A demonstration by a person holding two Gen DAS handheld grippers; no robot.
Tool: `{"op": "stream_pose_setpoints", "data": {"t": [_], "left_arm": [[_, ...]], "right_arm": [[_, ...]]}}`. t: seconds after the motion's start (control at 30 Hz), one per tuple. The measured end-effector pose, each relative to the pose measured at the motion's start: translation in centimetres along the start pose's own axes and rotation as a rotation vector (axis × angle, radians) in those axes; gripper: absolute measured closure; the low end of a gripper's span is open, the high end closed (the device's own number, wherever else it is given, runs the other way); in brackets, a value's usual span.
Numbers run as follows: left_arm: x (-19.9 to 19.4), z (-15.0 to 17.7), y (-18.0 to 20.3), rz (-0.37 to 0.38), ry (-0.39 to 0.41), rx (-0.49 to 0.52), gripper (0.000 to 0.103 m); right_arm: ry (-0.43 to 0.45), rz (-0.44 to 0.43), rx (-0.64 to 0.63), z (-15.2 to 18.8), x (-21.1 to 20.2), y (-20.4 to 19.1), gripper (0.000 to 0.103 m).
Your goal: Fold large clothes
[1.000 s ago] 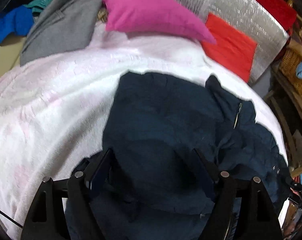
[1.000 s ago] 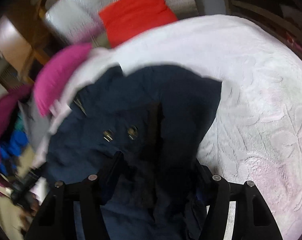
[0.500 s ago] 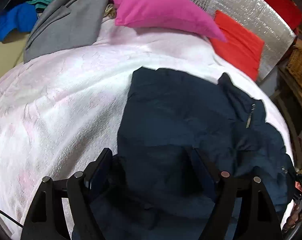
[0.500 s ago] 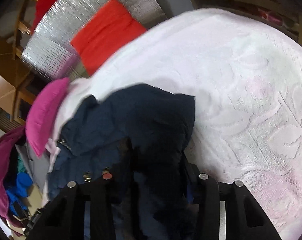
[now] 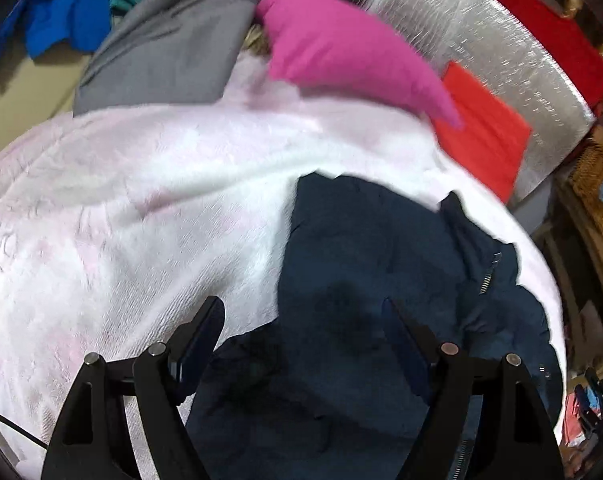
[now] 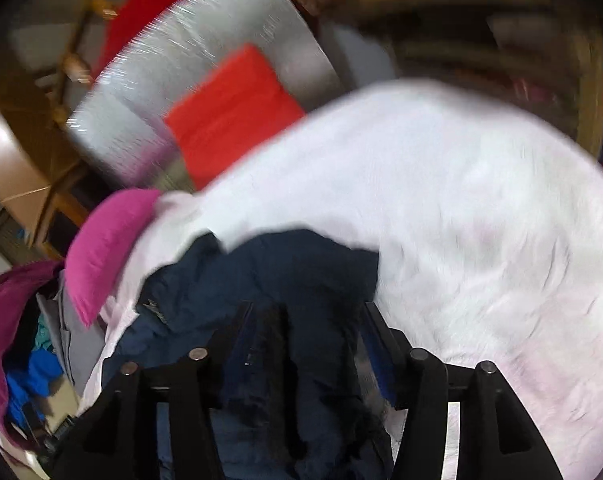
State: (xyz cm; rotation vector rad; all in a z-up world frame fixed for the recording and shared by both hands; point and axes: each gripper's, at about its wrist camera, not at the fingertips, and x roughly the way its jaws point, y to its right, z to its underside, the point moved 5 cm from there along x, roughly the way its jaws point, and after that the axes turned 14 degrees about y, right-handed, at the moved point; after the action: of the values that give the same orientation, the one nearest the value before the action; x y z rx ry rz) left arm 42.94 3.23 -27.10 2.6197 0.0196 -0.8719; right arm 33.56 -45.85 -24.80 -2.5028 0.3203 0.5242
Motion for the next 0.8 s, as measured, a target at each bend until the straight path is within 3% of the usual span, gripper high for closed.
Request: {"op": "stream_pose_setpoints", "data": {"t": [0.07,0.13,0.2,0.3,0.37,0.4,0.43,0.5,0.6,0.7,0.8], "left_arm": [[-0.8,0.1,1.7,0.044,0.023,0.048,0.022],[-1.6,0.9,4.5,0.116,0.028,0.12,0.022],[-2.3,1.8,6.8,0.176,0.027,0.18,0.022],[-2.6,3.2,9.8,0.233,0.03,0.267,0.022],[-2.6,4.3,10.6,0.232,0.002,0.315,0.022],[-1.5,5.4,10.8,0.197,-0.054,0.354,0.022],[-0.4,6.4,10.7,0.166,-0.108,0.381,0.022],[0.0,7.4,10.6,0.148,-0.125,0.421,0.022],[-0.6,7.1,11.1,0.147,-0.117,0.474,0.022],[-2.1,6.1,11.3,0.223,-0.079,0.401,0.022],[-2.5,5.7,11.3,0.256,-0.061,0.365,0.021]], "right_arm": [[0.004,-0.084,-0.036,0.2,-1.0,-1.7,0.046],[-0.054,-0.183,-0.06,1.7,-0.9,-4.0,0.049],[-0.129,-0.26,-0.093,3.7,-0.6,-6.3,0.061],[-0.232,-0.317,-0.13,7.0,0.4,-8.9,0.063],[-0.285,-0.331,-0.127,8.5,1.1,-9.6,0.063],[-0.327,-0.329,-0.12,9.4,1.8,-9.8,0.063],[-0.381,-0.312,-0.116,10.5,2.7,-9.7,0.063],[-0.486,-0.265,-0.102,12.4,4.2,-8.8,0.067],[-0.466,-0.265,-0.084,11.8,3.8,-8.7,0.068],[-0.377,-0.337,-0.07,9.9,2.3,-9.4,0.068],[-0.361,-0.379,-0.058,9.7,2.1,-10.3,0.065]]}}
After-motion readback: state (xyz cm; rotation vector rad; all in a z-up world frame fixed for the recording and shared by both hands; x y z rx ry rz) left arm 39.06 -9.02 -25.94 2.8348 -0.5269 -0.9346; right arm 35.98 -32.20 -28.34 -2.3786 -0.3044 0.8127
